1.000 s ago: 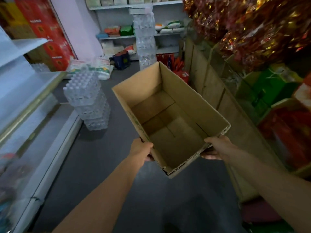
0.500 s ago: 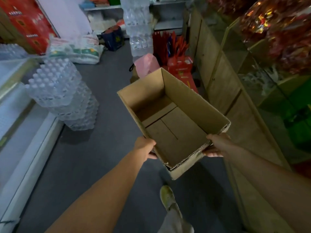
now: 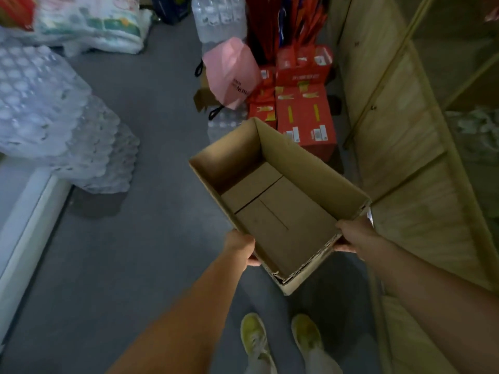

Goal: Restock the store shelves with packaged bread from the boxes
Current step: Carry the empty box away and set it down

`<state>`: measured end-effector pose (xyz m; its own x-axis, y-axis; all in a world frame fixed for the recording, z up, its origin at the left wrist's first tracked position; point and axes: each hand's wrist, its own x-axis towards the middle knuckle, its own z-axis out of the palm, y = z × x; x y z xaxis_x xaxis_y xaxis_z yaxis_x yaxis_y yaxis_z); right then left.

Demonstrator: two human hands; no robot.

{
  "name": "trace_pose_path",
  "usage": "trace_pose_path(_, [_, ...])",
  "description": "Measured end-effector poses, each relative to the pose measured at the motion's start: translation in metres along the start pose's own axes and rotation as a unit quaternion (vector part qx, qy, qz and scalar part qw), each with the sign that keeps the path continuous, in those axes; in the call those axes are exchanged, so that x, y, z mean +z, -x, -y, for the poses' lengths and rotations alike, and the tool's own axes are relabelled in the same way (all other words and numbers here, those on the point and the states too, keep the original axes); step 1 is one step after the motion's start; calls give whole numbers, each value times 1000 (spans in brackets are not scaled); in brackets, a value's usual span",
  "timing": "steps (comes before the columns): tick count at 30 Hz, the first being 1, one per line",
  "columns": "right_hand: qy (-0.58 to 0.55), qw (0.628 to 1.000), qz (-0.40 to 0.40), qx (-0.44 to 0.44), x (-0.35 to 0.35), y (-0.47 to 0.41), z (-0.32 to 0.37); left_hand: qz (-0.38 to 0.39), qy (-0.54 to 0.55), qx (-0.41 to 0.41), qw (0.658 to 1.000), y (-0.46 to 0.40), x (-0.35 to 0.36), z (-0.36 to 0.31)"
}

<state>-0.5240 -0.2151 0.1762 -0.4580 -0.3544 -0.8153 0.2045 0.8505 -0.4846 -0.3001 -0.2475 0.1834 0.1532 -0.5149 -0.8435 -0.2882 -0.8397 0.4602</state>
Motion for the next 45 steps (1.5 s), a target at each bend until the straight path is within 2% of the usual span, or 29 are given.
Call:
trace_pose_path(4, [31,1000,0,-2,0,-46,12,-12,23,-27,999,-37,30,-4])
trace_pose_path(9, [138,987,-38,-69,4,-72,19,-38,111,-78,990,-54,46,-1])
trace_pose_path(12, [133,988,7,-82,11,-68,24,-21,178,-76,981,-50,44,-5])
trace_pose_path(18, [55,990,119,-58,31,-20,48,15,307,-57,950,-19,26,-19])
trace_pose_path(28, [81,963,230,-114,57,85,66,37,521,-16,852,78,-44,1])
trace_pose_path(37, [159,917,329,-159,133,220,48,-58,632,21,772,164,-150,78])
trace_pose_path(45, [225,847,443,-189,225,358,-33,-165,715,56,678,242,-255,213])
